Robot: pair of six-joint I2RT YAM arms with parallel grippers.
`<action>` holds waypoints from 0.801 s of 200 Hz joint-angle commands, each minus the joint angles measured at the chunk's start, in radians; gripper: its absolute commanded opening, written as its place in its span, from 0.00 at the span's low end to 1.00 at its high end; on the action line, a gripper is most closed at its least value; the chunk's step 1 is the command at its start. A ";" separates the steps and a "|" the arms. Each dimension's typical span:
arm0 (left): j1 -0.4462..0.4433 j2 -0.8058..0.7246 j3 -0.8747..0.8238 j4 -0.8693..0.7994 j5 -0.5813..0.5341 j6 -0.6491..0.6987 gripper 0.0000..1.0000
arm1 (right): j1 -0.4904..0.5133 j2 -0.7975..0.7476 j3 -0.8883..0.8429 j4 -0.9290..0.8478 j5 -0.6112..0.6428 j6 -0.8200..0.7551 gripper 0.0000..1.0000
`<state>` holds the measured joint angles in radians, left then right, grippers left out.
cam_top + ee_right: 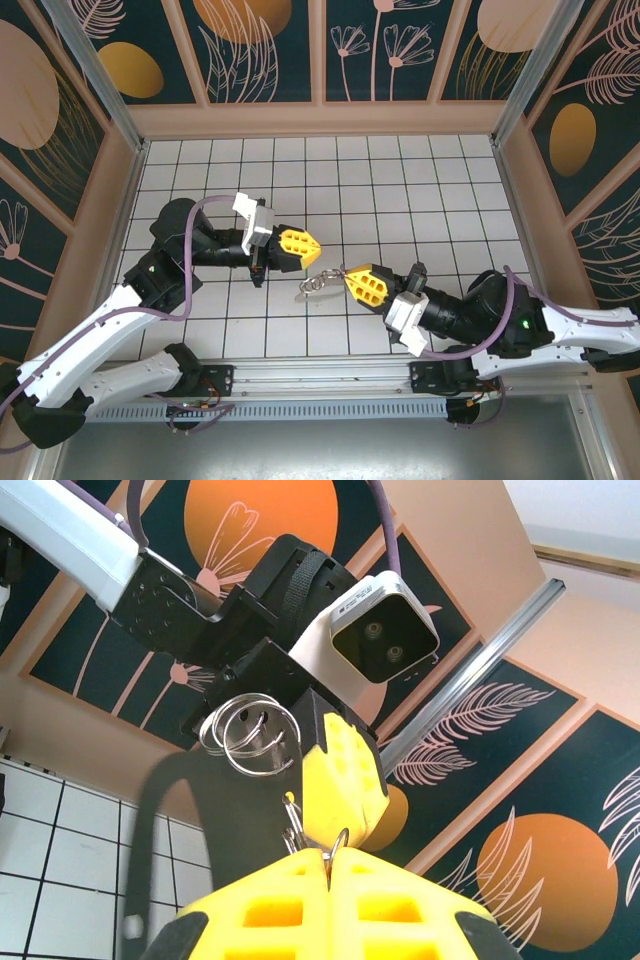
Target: Put the keys on the keyring
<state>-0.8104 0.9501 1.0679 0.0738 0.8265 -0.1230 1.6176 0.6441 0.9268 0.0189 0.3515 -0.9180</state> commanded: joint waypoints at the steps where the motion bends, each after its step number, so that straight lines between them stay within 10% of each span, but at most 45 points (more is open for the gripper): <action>1: 0.002 0.002 0.004 -0.007 -0.027 0.035 0.00 | 0.001 -0.011 0.027 0.066 0.028 0.011 0.00; 78: 0.002 -0.009 -0.012 -0.060 -0.067 0.085 0.00 | -0.072 0.018 0.047 0.059 -0.025 0.063 0.00; 160: 0.003 -0.091 -0.123 -0.064 -0.166 0.114 0.03 | -0.417 0.154 0.165 -0.045 -0.379 0.313 0.00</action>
<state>-0.8104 0.9005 0.9951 0.0025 0.7208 -0.0349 1.2724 0.7681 1.0325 -0.0280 0.1143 -0.7242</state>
